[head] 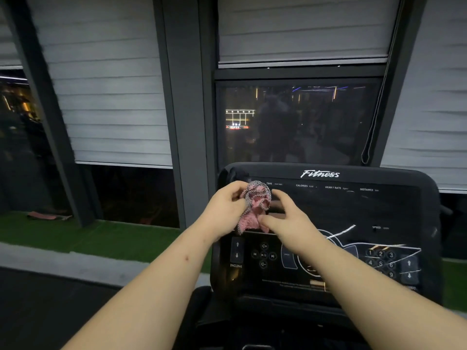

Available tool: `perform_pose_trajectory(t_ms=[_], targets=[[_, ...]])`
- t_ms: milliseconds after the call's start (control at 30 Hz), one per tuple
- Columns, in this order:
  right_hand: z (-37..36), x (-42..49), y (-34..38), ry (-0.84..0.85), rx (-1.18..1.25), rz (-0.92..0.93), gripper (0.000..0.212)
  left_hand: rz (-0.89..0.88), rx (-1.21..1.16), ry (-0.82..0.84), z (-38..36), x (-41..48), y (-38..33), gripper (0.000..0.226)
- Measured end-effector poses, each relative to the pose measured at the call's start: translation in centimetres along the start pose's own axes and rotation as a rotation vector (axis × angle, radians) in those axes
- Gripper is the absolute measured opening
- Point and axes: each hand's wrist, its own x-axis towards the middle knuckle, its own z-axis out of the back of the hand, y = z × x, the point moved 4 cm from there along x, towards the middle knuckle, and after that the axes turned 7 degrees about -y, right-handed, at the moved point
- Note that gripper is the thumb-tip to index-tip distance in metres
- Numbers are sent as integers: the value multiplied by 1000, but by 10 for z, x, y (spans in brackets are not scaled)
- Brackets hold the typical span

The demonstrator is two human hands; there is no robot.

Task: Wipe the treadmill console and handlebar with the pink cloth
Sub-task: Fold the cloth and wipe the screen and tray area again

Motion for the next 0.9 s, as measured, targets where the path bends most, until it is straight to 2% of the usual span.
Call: perform_pose_trajectory(t_ms=[67,167,233,367,433,500,567,633,700,900], targets=[[-4,2,2,50,197,-42,75,14,-61,47,1,1,-4,32],[-4,6,11,36,375,-36,37,49,-97,99,1,5,-3,36],[0,7,15,-21,357,-42,17,82,-31,69,2,9,4,37],[14,12,26,-208,37,-13,5,-12,308,-80,11,15,2,32],[22,15,34,-296,-88,35,13,-150,559,-104,15,14,-5,38],[29,20,44,-380,-195,107,11,-250,777,-88,16,16,-7,50],[31,28,53,-465,-366,196,6,-267,932,-51,11,20,-3,60],[24,37,57,-495,-564,292,16,-267,1013,4,1,22,6,67],[13,44,50,-469,-724,355,29,-267,1045,54,-8,22,16,74],[-24,44,1,-237,-939,309,65,-305,1084,101,-9,23,34,87]])
